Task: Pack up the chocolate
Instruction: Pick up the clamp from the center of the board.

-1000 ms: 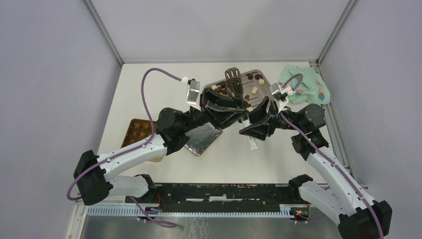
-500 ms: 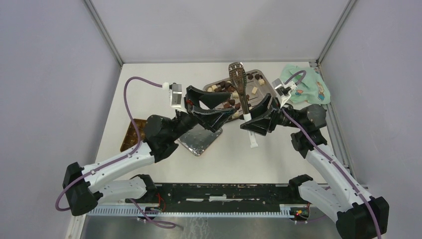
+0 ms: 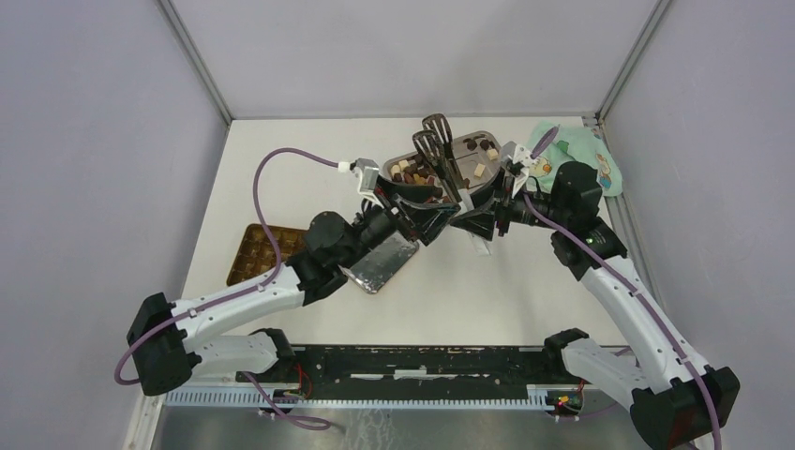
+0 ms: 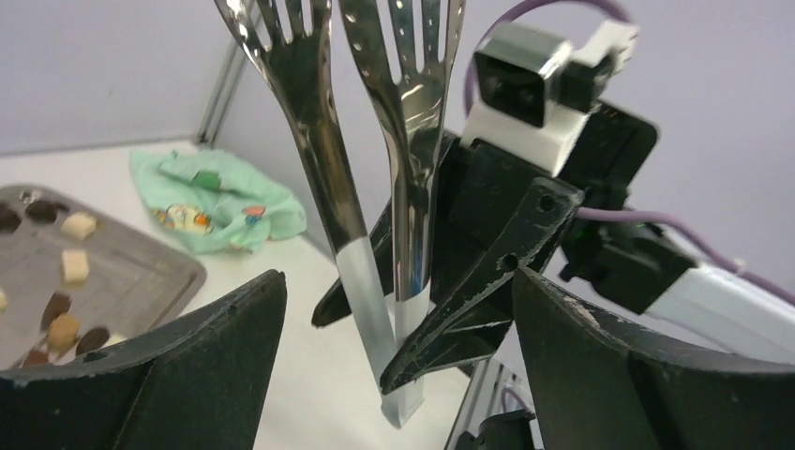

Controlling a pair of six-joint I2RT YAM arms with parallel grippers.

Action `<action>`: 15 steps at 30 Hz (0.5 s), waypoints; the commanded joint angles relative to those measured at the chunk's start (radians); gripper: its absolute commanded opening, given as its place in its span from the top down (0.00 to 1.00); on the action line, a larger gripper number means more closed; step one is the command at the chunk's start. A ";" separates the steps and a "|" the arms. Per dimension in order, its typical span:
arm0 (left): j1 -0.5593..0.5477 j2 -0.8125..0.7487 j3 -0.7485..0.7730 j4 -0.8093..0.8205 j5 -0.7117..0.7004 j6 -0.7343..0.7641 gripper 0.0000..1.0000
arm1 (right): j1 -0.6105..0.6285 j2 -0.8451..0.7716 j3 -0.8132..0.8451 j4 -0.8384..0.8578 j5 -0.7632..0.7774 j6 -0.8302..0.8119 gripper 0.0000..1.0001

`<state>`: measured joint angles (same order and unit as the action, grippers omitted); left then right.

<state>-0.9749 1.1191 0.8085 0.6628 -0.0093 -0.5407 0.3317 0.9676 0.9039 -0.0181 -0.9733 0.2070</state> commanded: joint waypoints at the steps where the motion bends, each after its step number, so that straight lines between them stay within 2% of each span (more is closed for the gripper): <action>1: -0.043 0.023 0.055 -0.017 -0.165 -0.027 0.05 | 0.001 0.015 0.081 -0.213 0.103 -0.266 0.60; 7: -0.100 0.073 0.076 -0.002 -0.303 -0.012 0.04 | 0.006 0.036 0.114 -0.282 0.142 -0.338 0.61; 12: -0.135 0.118 0.095 -0.006 -0.460 -0.068 0.08 | 0.009 0.039 0.123 -0.294 0.158 -0.367 0.62; 15: -0.157 0.146 0.141 -0.095 -0.552 -0.127 0.12 | 0.012 0.038 0.125 -0.301 0.163 -0.378 0.61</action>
<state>-1.1076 1.2346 0.8719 0.6193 -0.3817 -0.5694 0.3351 1.0138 0.9756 -0.3328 -0.8303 -0.1223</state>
